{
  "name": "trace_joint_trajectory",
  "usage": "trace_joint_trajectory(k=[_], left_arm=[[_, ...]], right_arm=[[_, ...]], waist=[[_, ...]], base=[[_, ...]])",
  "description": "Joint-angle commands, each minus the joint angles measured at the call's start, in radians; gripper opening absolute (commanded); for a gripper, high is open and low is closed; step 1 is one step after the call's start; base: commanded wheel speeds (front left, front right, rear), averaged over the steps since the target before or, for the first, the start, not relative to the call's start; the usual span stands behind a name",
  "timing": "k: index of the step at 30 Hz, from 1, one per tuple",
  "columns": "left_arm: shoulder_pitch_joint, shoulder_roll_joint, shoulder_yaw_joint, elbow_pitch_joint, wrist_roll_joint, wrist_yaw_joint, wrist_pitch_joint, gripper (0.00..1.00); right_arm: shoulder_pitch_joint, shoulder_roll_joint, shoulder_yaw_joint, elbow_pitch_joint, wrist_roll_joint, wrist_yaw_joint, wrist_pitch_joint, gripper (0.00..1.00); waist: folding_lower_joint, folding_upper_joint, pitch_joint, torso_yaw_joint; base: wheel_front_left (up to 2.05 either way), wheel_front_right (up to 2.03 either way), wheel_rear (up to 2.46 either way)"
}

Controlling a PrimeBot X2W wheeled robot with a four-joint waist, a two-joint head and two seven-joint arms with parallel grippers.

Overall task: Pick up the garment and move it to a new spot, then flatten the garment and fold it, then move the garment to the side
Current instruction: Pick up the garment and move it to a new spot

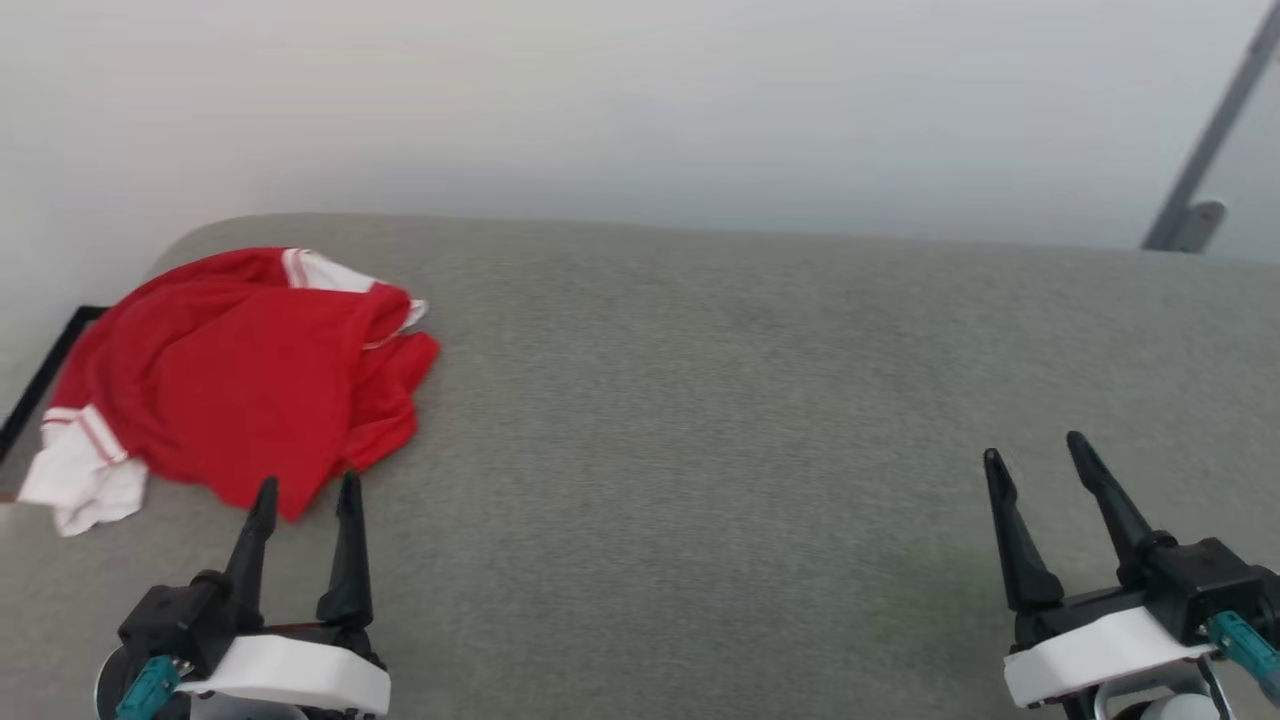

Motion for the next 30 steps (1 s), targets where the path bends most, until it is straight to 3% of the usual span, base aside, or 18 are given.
trace_joint_trajectory(k=[1, 18, 23, 30], left_arm=[[-0.004, -0.002, 0.011, 0.009, -0.007, -0.003, -0.005, 1.00], [0.030, -0.024, 0.108, 0.054, 0.003, 0.009, -0.005, 1.00], [0.033, -0.027, 0.125, 0.056, 0.005, 0.012, -0.005, 1.00], [0.042, -0.032, 0.161, 0.063, -0.028, 0.027, -0.005, 1.00]], right_arm=[[0.008, -0.003, 0.006, 0.000, 0.004, 0.005, -0.006, 1.00], [-0.023, -0.014, 0.121, 0.047, 0.040, 0.003, -0.006, 1.00], [-0.027, -0.013, 0.147, 0.051, 0.052, 0.003, -0.006, 1.00], [-0.066, -0.023, 0.196, 0.058, 0.061, 0.003, -0.006, 1.00]], waist=[[0.0000, 0.0000, -0.013, 0.040], [0.0000, 0.0000, -0.073, 0.296], [0.0000, 0.0000, -0.080, 0.347], [0.0000, 0.0000, -0.063, 0.368]], base=[[0.00, 0.00, 0.00], [0.00, 0.00, 0.00], [0.00, 0.00, 0.00], [0.00, 0.00, 0.00]])
